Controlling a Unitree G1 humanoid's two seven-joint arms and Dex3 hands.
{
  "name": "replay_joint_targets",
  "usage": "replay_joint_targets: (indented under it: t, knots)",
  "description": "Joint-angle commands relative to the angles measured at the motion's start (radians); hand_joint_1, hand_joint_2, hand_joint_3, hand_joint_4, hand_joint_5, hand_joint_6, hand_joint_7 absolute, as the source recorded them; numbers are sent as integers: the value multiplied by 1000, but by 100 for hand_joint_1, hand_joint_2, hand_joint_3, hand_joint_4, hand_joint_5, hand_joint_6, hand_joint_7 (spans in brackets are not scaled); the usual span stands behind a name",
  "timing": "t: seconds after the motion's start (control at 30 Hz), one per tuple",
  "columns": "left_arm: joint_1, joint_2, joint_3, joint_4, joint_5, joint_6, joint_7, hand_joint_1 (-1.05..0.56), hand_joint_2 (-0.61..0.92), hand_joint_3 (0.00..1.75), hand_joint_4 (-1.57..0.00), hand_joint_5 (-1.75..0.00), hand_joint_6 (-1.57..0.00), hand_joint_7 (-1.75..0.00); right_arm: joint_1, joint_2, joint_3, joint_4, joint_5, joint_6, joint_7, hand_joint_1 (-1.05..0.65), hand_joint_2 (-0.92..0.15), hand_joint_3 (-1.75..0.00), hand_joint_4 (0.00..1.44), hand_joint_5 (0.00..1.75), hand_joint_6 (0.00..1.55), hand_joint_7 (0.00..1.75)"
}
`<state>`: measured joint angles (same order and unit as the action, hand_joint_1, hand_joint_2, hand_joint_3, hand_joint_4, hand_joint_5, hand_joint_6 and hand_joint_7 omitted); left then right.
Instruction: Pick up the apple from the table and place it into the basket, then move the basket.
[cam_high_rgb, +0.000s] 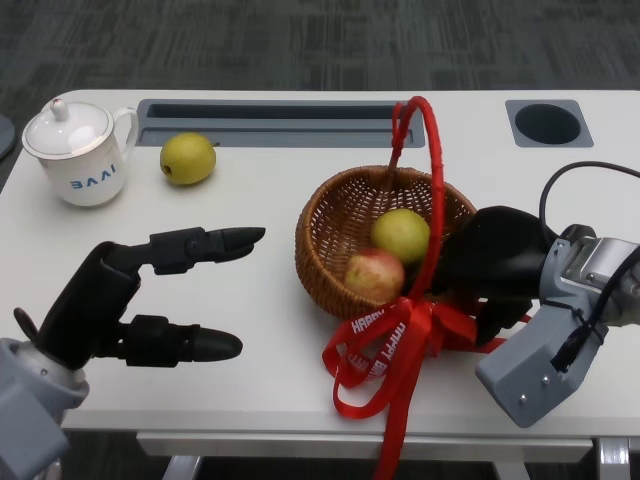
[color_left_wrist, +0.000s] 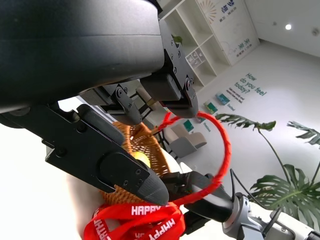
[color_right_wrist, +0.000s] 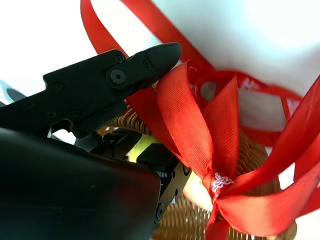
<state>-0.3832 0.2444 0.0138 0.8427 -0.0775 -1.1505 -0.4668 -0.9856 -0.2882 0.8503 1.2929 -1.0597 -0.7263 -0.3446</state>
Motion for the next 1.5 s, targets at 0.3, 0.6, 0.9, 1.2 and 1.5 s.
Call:
replay_joint_targets:
  t: [0.3, 0.6, 0.9, 1.2, 1.5]
  knots:
    - [26, 10, 12, -27, -6, -9, 18, -59, 70, 0, -82, -1, -74, 0, 3, -2, 9, 27, 29, -15, -39, -17, -88, -1, 100, 6, 95, 5]
    - [19, 11, 15, -23, 8, -11, 29, -59, 71, 0, -84, -1, -75, 0, -25, -2, -41, 31, 91, 9, -11, -13, -84, -1, 104, 4, 99, 2]
    - [24, 10, 17, -28, 12, -14, 41, -60, 72, 0, -84, -1, -75, 0, -74, -12, -104, 39, 135, 57, 24, -22, -91, -2, 112, 7, 102, 2]
    - [43, 18, 12, -57, 2, -1, 37, -60, 71, 0, -84, 0, -75, 0, -88, -35, -173, 58, 176, 153, 75, -32, -91, -1, 121, 18, 107, 1]
    - [59, 23, 11, -69, -3, -3, 34, -58, 70, 0, -85, -1, -76, 0, -119, -65, -248, 78, 234, 264, 173, -27, -92, 0, 109, 9, 103, 0]
